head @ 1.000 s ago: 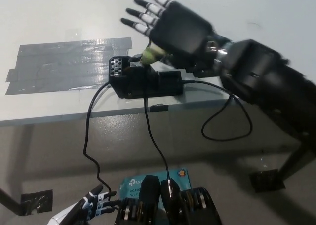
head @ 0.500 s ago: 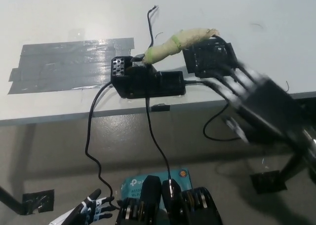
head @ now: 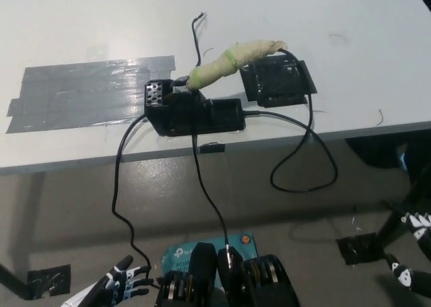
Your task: The robot uses its right hand to grab and lift the soldering gun kept on the middle of the table and puts it in its base
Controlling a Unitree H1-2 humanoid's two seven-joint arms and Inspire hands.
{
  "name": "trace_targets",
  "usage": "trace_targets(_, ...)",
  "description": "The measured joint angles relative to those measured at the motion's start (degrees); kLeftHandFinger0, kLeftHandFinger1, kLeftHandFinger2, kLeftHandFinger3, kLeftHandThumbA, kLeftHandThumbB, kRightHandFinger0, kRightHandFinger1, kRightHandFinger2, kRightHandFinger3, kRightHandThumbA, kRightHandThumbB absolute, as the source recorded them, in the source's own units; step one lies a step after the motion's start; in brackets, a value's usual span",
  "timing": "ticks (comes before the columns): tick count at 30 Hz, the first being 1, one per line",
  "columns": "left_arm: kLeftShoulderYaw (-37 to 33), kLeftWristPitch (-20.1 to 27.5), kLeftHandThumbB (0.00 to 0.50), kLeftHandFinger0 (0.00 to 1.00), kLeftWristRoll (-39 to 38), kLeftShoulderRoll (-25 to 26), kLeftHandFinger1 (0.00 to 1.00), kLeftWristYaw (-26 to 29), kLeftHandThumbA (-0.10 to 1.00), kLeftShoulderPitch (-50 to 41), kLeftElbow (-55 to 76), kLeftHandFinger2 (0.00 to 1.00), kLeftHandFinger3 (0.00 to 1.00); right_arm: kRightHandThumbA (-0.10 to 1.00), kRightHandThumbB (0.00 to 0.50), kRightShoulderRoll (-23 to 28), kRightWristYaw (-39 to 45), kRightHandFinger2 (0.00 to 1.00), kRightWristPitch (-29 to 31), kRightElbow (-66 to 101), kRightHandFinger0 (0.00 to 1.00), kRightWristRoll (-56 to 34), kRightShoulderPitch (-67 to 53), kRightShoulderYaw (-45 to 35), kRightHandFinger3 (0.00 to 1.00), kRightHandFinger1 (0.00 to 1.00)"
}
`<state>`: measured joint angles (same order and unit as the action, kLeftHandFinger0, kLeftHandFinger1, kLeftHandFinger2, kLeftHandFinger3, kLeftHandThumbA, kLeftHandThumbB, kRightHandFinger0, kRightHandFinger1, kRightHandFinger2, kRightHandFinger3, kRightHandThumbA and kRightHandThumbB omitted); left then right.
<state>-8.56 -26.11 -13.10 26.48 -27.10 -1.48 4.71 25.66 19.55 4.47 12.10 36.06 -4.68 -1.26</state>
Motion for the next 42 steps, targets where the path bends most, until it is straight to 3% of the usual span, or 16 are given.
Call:
trace_targets(2, 0.21, 0.0, 0.132, 1.0, 0.0, 0.0, 1.0, 0.04, 1.0, -0.07, 0.0, 1.0, 1.0, 0.44, 0.358, -1.22, 0.0, 1.0, -0.03, -2.4, 1.0, -2.5, -0.22, -1.53, 1.0, 1.0)
trace_targets(3, 0.31, 0.01, 0.115, 1.0, 0.0, 0.0, 1.0, 0.04, 1.0, -0.08, 0.0, 1.0, 1.0, 0.38, 0.339, -1.71, 0.0, 1.0, -0.02, -3.56, 1.0, -3.51, -0.34, -2.11, 1.0, 1.0)
trace_targets(6, 0.72, 0.0, 0.13, 1.0, 0.03, 0.01, 1.0, 0.1, 1.0, -0.24, 0.0, 1.0, 1.0, 0.39, 0.338, -3.4, 0.0, 1.0, -0.04, -7.38, 1.0, -6.75, -0.85, -3.75, 1.0, 1.0)
trace_targets(7, 0.94, 0.0, 0.107, 1.0, 0.04, 0.0, 1.0, 0.15, 1.0, -0.37, -0.02, 1.0, 1.0, 0.37, 0.339, -4.1, 0.03, 1.0, -0.06, -8.95, 1.0, -8.08, -1.06, -4.29, 1.0, 1.0)
trace_targets(8, 1.18, 0.0, 0.133, 1.0, 0.04, 0.0, 1.0, 0.18, 1.0, -0.45, -0.09, 1.0, 1.0, 0.36, 0.346, -4.64, 0.06, 1.0, -0.08, -10.21, 1.0, -9.18, -1.21, -4.75, 1.0, 1.0)
trace_targets(11, 2.08, 0.0, 0.147, 1.0, 0.03, -0.01, 1.0, 0.39, 1.0, -0.5, -0.54, 1.0, 1.0, 0.39, 0.353, -5.58, 0.24, 1.0, -0.34, -12.36, 1.0, -12.3, -1.42, -5.94, 1.0, 1.0)
trace_targets(12, 2.63, -0.01, 0.172, 1.0, 0.03, -0.1, 1.0, 0.58, 1.0, -0.51, -0.71, 1.0, 1.0, 0.39, 0.326, -5.64, 0.3, 1.0, -0.49, -12.73, 1.0, -13.36, -1.36, -6.26, 1.0, 1.0)
trace_targets(21, 8.26, -0.05, 0.129, 1.0, -0.15, -1.75, 1.0, 3.26, 1.0, -0.86, -1.73, 1.0, 1.0, 0.38, 0.312, -5.25, 1.77, 1.0, -4.75, -14.5, 1.0, -21.24, 2.34, -6.72, 1.0, 1.0)
trace_targets(24, 9.77, -0.05, 0.127, 1.0, -0.1, -2.47, 1.0, 3.73, 1.0, -1.23, -1.85, 1.0, 1.0, 0.32, 0.288, -4.74, 1.83, 1.0, -5.64, -14.65, 1.0, -21.9, 2.6, -6.11, 1.0, 1.0)
trace_targets(25, 9.92, -0.05, 0.134, 1.0, -0.03, -2.48, 1.0, 3.79, 1.0, -1.38, -1.85, 1.0, 1.0, 0.22, 0.228, -4.61, 1.81, 1.0, -5.71, -14.65, 1.0, -21.85, 2.65, -5.73, 1.0, 1.0)
trace_targets(29, 9.38, -0.07, 0.092, 1.0, 1.19, -2.32, 1.0, 4.78, 1.0, -1.37, -2.18, 1.0, 1.0, 0.14, 0.218, -2.58, 1.43, 1.0, -6.27, -14.72, 1.0, -18.7, 3.19, -1.3, 1.0, 1.0)
trace_targets(31, 8.96, -0.08, 0.126, 1.0, 1.79, -2.08, 1.0, 5.1, 1.0, -0.96, -2.86, 1.0, 1.0, 0.1, 0.234, -1.33, 1.43, 1.0, -6.82, -15.0, 1.0, -17.36, 4.06, 0.57, 1.0, 1.0)
trace_targets(34, 8.87, -0.09, 0.123, 1.0, 2.36, -1.85, 1.0, 5.28, 1.0, -0.24, -3.14, 1.0, 1.0, 0.09, 0.212, -0.04, 1.35, 1.0, -7.67, -15.55, 1.0, -16.07, 5.07, 1.91, 1.0, 1.0)
trace_targets(35, 8.89, -0.09, 0.1, 1.0, 2.42, -1.79, 1.0, 5.32, 1.0, -0.12, -3.14, 1.0, 1.0, 0.1, 0.211, 0.27, 1.31, 1.0, -7.94, -15.76, 1.0, -15.75, 5.33, 2.23, 1.0, 1.0)
trace_targets(39, 9.38, -0.09, 0.105, 1.0, 2.31, -1.79, 1.0, 5.36, 1.0, 0.1, -3.21, 1.0, 1.0, 0.08, 0.215, 0.94, 1.08, 1.0, -8.27, -16.33, 1.0, -14.93, 5.73, 3.03, 1.0, 1.0)
trace_targets(42, 9.68, -0.08, 0.074, 1.0, 2.26, -1.8, 1.0, 5.41, 1.0, 0.09, -3.29, 1.0, 1.0, 0.11, 0.207, 1.08, 0.81, 1.0, -8.24, -16.32, 1.0, -14.78, 5.65, 3.13, 1.0, 1.0)
